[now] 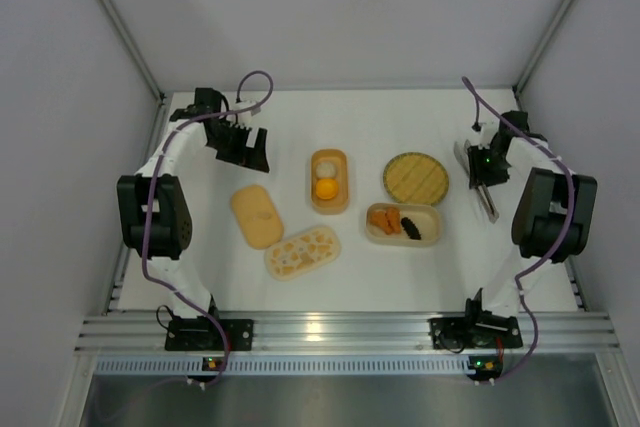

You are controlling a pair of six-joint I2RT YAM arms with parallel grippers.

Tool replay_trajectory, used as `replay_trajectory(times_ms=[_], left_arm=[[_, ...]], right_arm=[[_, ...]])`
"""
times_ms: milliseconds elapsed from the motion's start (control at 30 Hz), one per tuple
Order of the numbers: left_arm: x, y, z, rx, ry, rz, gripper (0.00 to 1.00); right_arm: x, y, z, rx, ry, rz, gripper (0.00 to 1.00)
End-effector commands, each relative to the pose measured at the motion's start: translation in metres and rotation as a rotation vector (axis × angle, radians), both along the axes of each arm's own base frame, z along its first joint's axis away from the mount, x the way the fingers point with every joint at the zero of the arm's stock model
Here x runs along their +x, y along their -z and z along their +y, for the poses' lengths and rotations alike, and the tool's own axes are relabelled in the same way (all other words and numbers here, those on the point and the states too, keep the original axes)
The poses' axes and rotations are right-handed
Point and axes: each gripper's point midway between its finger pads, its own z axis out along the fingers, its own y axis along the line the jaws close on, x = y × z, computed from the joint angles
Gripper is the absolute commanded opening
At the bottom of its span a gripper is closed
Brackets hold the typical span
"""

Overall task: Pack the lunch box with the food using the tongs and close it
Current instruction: Place the clamp at the center of the board.

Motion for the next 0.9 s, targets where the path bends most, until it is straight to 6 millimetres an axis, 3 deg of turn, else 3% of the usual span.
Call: replay_trajectory(times_ms=[0,267,400,467,500,533,733,867], left_arm=[[-0.011,-0.005,0.002,0.017,0.057,-0.022,0.98],[-0.037,0.008,0.004,0.040,0.199,0.023,0.98],[-0.054,0.013,0.002,0.026,0.270,0.058,0.98],[-0.061,0.015,0.002,0.028,0.298,0.065,0.98],[-0.062,0.014,0.004,0.039,0.300,0.058,0.98],[-0.062,0.014,0.005,0.046,0.305,0.053,0.98],[-0.065,0.013,0.016,0.110,0.236,0.070,0.98],[-0.077,0.020,0.035,0.202,0.108,0.172,0.94]], right_arm=[[0.003,0.021,-0.015,-0.047,0.001,0.005,0.39],[-0.003,0.051,-0.015,-0.037,-0.008,0.082,0.54],[-0.001,0.049,-0.012,-0.014,-0.008,0.073,0.61],[0.002,0.044,-0.010,-0.003,-0.013,0.061,0.74],[0.003,0.038,-0.006,0.012,-0.021,0.050,0.92],[0.004,0.034,-0.004,0.022,-0.027,0.043,0.99],[0.011,-0.013,0.007,0.068,-0.062,-0.047,0.99],[0.019,-0.071,0.022,0.114,-0.119,-0.178,0.99]])
